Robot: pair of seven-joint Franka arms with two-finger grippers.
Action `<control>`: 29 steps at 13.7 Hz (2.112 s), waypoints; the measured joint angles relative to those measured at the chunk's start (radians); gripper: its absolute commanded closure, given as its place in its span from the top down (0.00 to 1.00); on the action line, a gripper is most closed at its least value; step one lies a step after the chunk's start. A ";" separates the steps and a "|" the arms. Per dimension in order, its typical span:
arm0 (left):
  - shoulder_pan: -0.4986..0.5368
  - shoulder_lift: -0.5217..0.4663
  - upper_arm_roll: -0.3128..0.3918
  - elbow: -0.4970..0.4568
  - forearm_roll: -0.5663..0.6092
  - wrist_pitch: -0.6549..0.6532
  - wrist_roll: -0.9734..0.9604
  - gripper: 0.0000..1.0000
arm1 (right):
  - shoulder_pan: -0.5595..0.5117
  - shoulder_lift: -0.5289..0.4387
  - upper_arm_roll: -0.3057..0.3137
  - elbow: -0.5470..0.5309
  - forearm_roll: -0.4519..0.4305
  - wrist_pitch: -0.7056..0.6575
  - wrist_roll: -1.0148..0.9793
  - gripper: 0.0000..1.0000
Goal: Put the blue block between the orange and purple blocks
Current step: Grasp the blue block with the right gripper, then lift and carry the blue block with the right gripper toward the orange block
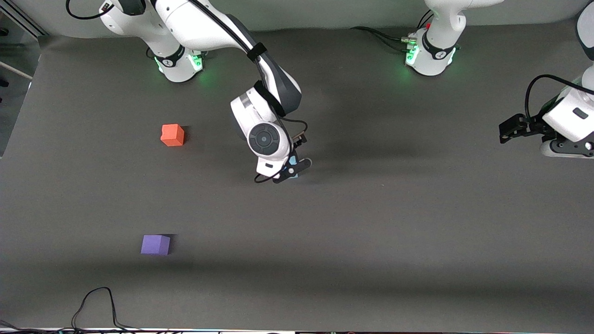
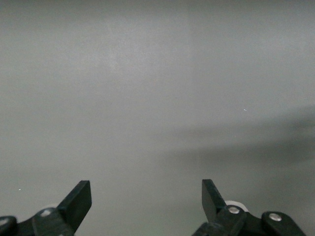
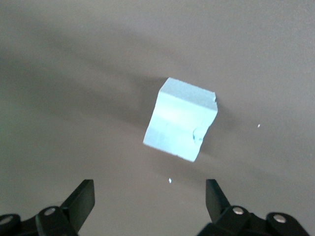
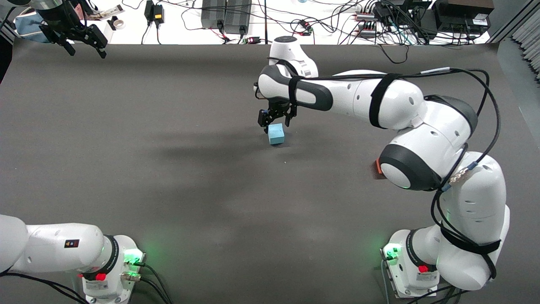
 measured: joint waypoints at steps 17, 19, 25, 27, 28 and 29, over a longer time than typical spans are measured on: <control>-0.019 0.029 0.009 0.054 0.000 -0.033 0.000 1.00 | -0.019 0.095 -0.002 0.000 0.071 0.117 0.323 1.00; -0.018 0.029 0.009 0.054 0.000 -0.033 0.000 1.00 | -0.019 0.123 -0.002 0.000 0.071 0.146 0.323 0.88; 0.000 0.029 -0.009 0.054 -0.001 -0.033 0.000 1.00 | -0.020 0.146 -0.003 0.003 0.071 0.162 0.326 0.47; 0.000 0.029 -0.014 0.054 -0.004 -0.033 0.000 1.00 | -0.021 0.145 -0.005 0.006 0.071 0.162 0.341 0.47; 0.001 0.029 -0.015 0.054 -0.007 -0.033 0.000 1.00 | -0.021 0.142 -0.008 0.010 0.071 0.162 0.347 0.47; 0.002 0.029 -0.015 0.054 -0.015 -0.033 0.000 1.00 | -0.022 0.136 -0.014 0.018 0.071 0.155 0.349 0.47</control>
